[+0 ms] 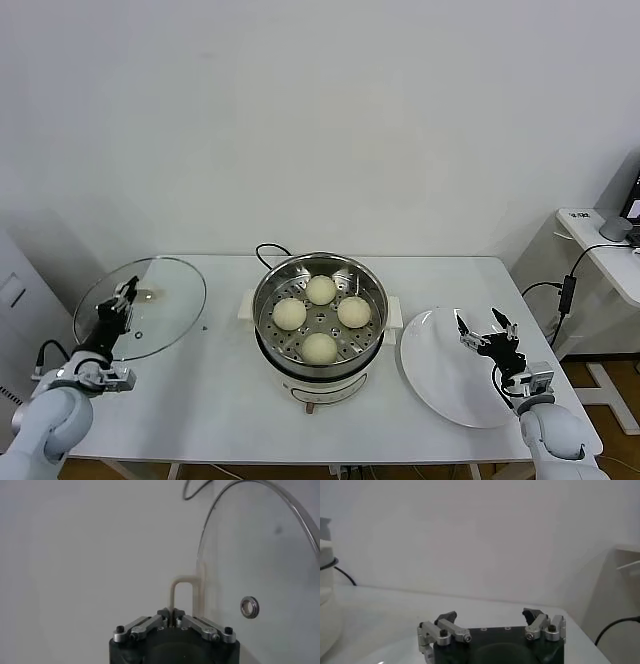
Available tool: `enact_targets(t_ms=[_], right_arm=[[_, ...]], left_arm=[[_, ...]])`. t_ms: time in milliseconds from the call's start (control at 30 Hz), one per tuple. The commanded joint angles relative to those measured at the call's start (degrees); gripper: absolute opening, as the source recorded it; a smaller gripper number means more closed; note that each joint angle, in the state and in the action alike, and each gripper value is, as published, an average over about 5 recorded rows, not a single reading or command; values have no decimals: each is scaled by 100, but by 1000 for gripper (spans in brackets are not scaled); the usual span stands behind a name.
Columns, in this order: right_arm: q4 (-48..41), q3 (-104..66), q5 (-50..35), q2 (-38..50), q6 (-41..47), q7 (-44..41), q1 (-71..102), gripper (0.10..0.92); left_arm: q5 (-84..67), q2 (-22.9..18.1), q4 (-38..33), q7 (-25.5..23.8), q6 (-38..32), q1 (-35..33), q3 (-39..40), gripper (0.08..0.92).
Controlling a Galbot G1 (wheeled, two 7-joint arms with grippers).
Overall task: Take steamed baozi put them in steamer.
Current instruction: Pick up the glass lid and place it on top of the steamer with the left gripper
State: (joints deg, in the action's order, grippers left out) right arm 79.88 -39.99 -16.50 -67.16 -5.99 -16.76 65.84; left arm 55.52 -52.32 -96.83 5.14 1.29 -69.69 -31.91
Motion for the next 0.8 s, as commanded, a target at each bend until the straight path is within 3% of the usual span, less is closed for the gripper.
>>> enact_targets(t_ms=[33, 333, 800], right_arm=[[110, -32, -62, 17, 7, -3, 44, 823], [241, -58, -96, 42, 20, -4, 129, 823], [266, -79, -97, 56, 29, 12, 173, 823]], left_arm=[[-481, 387, -1747, -780, 1461, 25, 567, 104], [-30, 384, -2499, -1238, 2989, 574, 1803, 104], [1188, -209, -2382, -1737, 4009, 1552, 3481, 104]])
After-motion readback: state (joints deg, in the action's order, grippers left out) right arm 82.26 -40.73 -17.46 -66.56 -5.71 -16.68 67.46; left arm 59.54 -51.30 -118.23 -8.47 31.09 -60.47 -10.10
